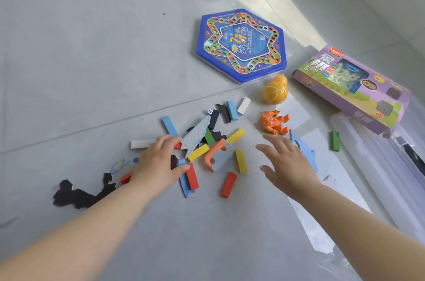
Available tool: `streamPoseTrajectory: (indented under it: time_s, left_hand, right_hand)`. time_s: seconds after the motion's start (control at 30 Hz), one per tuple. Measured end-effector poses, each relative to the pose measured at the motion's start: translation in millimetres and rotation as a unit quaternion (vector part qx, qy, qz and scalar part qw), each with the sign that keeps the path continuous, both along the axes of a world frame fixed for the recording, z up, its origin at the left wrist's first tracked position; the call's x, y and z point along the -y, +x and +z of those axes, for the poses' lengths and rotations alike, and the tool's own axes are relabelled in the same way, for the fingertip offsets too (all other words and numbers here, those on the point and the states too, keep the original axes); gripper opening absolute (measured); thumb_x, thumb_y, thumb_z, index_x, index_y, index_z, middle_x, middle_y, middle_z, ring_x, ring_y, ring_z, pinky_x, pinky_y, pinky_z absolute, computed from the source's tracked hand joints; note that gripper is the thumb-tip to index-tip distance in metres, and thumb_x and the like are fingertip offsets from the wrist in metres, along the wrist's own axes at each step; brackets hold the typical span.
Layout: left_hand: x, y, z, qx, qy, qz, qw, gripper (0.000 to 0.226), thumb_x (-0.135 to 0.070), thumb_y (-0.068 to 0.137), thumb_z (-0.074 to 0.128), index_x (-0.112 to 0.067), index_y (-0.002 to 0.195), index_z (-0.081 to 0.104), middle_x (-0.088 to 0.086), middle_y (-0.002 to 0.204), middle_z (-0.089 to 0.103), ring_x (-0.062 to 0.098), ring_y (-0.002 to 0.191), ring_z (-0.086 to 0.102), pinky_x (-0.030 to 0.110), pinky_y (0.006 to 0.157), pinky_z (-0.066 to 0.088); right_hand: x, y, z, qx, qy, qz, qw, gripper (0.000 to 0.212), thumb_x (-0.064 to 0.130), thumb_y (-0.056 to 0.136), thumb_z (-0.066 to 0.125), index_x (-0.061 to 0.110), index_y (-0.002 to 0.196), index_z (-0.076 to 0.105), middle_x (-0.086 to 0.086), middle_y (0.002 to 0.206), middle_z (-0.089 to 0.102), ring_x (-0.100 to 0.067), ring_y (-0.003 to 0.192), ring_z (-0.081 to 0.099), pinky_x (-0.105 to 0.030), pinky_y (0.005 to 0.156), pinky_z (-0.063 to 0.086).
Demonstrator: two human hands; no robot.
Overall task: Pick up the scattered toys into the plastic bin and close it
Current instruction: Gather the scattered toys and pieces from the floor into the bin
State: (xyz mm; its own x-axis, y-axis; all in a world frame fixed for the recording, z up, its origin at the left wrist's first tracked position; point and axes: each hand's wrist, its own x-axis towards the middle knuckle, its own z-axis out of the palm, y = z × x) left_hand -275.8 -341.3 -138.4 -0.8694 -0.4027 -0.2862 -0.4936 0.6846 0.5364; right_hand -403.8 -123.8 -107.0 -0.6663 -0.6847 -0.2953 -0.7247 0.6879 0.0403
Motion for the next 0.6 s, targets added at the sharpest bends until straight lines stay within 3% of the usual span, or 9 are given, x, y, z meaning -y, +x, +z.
streamPoseTrajectory:
  time_s: [0.03,0.07,0.13,0.17,0.23,0.47,0.6]
  left_hand:
    - [6.1,4.3,4.1,0.003,-0.009,0.001,1.0,0.061,-0.028,0.083,0.063,-0.018,0.136,0.036,-0.001,0.145,0.031,0.018,0.133,0.032,0.027,0.106,0.025]
    - [13.2,9.1,7.1,0.007,-0.02,0.006,1.0,0.06,-0.027,0.083,0.062,-0.019,0.136,0.036,-0.002,0.146,0.03,0.018,0.134,0.031,0.027,0.107,0.024]
    - [27.1,19.9,12.1,0.025,-0.026,0.035,0.999,0.058,-0.026,0.083,0.062,-0.019,0.135,0.037,-0.001,0.145,0.032,0.02,0.131,0.036,0.029,0.105,0.027]
    - [32.4,25.4,13.8,0.036,-0.02,0.051,0.998,0.057,-0.025,0.083,0.062,-0.018,0.134,0.038,0.0,0.144,0.034,0.021,0.128,0.039,0.029,0.104,0.03]
    - [38.1,34.1,14.7,0.052,-0.008,0.067,0.996,0.058,-0.024,0.082,0.063,-0.018,0.134,0.038,0.0,0.142,0.035,0.019,0.125,0.041,0.028,0.102,0.031]
    - [37.8,42.1,7.5,0.073,-0.035,0.02,0.997,0.067,-0.037,0.081,0.063,-0.024,0.138,0.031,-0.004,0.148,0.021,0.017,0.134,0.028,0.028,0.109,0.023]
    - [34.6,31.2,3.7,0.049,-0.072,-0.056,0.995,0.053,-0.034,0.085,0.057,-0.02,0.133,0.038,-0.002,0.14,0.033,0.018,0.129,0.033,0.025,0.102,0.027]
  right_hand:
    - [20.1,1.9,-2.1,-0.004,0.005,0.045,0.999,0.069,0.024,0.029,0.091,0.019,0.095,0.072,-0.007,0.103,0.072,-0.027,0.088,0.071,-0.034,0.066,0.057]
    - [38.8,4.3,-5.0,0.001,0.013,0.083,0.996,0.073,0.025,0.034,0.089,0.021,0.104,0.069,-0.005,0.109,0.07,-0.026,0.096,0.069,-0.033,0.074,0.056]
    - [68.2,12.6,-10.9,0.044,0.017,0.115,0.992,0.073,0.017,0.07,0.071,0.021,0.137,0.041,-0.004,0.14,0.046,-0.024,0.126,0.047,-0.033,0.1,0.041]
    - [75.5,14.5,-18.0,0.048,0.031,0.116,0.992,0.07,0.013,0.082,0.057,0.021,0.144,0.025,-0.002,0.146,0.033,-0.023,0.132,0.035,-0.032,0.104,0.032]
    - [84.4,16.3,-22.1,0.063,0.05,0.07,0.994,0.067,0.011,0.088,0.045,0.023,0.146,0.014,-0.003,0.143,0.03,-0.023,0.13,0.031,-0.03,0.102,0.029]
    - [76.3,24.2,-17.1,0.073,0.028,-0.021,0.997,0.045,0.024,0.081,0.053,0.016,0.123,0.038,-0.003,0.124,0.043,-0.024,0.117,0.04,-0.029,0.095,0.031]
    - [78.2,21.1,-7.4,0.046,-0.049,-0.148,0.987,0.035,0.019,0.078,0.054,0.01,0.11,0.044,-0.004,0.116,0.052,-0.026,0.113,0.046,-0.032,0.091,0.03]
